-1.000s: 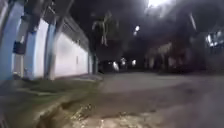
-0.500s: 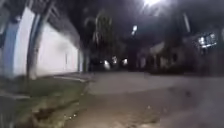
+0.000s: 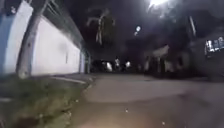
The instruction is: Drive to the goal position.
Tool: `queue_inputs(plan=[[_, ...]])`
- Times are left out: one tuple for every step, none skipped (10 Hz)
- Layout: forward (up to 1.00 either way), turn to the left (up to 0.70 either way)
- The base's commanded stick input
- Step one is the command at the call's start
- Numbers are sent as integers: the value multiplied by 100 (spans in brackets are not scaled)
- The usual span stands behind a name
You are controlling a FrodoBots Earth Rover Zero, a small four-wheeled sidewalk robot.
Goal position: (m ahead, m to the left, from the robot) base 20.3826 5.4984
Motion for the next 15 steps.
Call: queue_inputs(plan=[[69, 0], [70, 0], [70, 0], [70, 0], [70, 0], [70, 0], [70, 0], [70, 0], [70, 0], [70, 0], [70, 0], [70, 0], [70, 0], [70, 0], [70, 0]])
